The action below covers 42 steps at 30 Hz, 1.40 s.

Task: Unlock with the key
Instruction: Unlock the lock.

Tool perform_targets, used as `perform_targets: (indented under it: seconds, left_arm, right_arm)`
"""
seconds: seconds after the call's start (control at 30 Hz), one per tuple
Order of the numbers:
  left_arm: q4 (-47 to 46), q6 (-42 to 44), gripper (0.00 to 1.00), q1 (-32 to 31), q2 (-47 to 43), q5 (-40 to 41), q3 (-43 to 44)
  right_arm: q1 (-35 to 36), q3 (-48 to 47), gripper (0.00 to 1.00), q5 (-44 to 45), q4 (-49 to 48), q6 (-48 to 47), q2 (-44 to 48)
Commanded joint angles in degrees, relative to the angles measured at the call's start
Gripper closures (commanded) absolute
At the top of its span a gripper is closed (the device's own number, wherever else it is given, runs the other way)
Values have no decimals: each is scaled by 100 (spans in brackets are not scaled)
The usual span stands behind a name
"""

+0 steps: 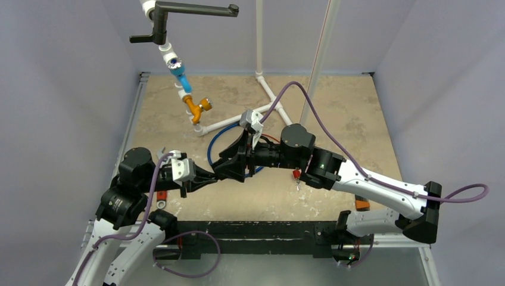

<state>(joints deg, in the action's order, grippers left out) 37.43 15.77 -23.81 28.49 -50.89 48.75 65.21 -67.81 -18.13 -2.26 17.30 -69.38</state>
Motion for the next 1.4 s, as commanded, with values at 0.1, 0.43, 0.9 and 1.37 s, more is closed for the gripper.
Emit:
perform_targets:
  seconds: [0.1,0.43,0.9,1.37]
  left_arm:
    - [-711,-56,100,-27,-62,-276,395]
    - [-634,113,100,-27,-85,-347,377]
    - [-253,533,100,-26,34,-623,475]
    - [-228,435,100,-27,21,-646,525]
  right_arm:
    - [45,-341,46,1138,953,-606,236]
    - [44,-583,38,1608,1616,-561,162]
    - [-77,-221,26,-1086,1370,-1278,635]
    - [-78,-421,78,-1029,1610,-1553,-25]
